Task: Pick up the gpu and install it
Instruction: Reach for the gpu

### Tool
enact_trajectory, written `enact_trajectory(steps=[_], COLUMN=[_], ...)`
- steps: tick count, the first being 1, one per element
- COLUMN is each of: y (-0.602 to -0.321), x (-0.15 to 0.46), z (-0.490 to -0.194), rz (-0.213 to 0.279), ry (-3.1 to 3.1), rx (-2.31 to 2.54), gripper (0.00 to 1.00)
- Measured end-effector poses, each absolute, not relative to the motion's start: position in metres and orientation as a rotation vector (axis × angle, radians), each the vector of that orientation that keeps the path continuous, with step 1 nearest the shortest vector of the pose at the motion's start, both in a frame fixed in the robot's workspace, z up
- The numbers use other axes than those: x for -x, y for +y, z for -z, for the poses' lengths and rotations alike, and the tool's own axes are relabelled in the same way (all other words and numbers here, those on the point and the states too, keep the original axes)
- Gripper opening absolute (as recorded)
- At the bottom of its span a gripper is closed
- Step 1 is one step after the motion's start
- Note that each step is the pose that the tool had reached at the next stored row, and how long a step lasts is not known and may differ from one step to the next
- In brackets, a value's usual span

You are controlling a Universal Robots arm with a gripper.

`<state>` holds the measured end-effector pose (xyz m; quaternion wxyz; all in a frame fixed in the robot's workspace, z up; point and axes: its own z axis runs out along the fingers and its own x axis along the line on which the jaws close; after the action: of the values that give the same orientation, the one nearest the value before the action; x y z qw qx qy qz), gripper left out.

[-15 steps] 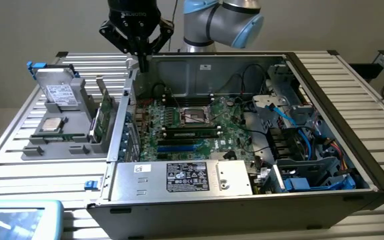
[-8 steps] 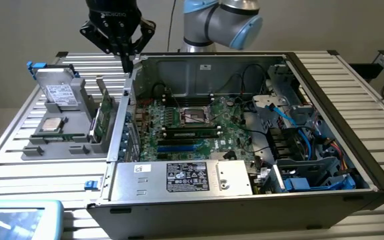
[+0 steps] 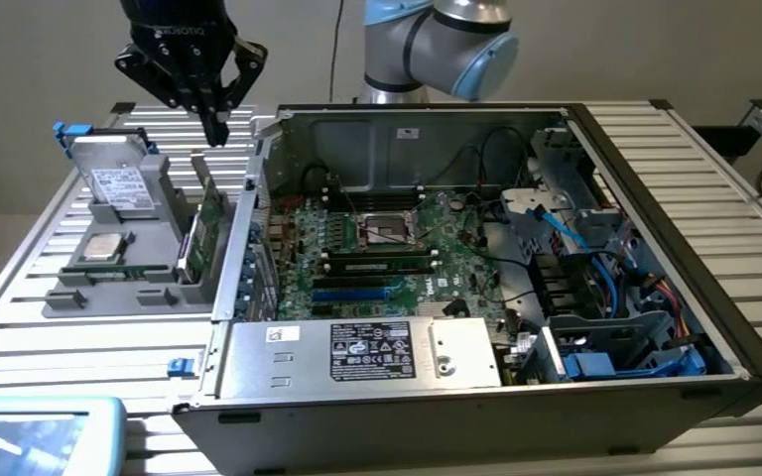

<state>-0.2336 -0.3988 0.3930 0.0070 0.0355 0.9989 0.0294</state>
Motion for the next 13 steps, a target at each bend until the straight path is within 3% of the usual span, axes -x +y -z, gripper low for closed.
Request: enact_trajectory(steps=[13], y=[-0.399], x=[0.278], z=[-0.388], rz=[-0.097], ry=[3.131], rx=[-0.112], gripper=[0.12])
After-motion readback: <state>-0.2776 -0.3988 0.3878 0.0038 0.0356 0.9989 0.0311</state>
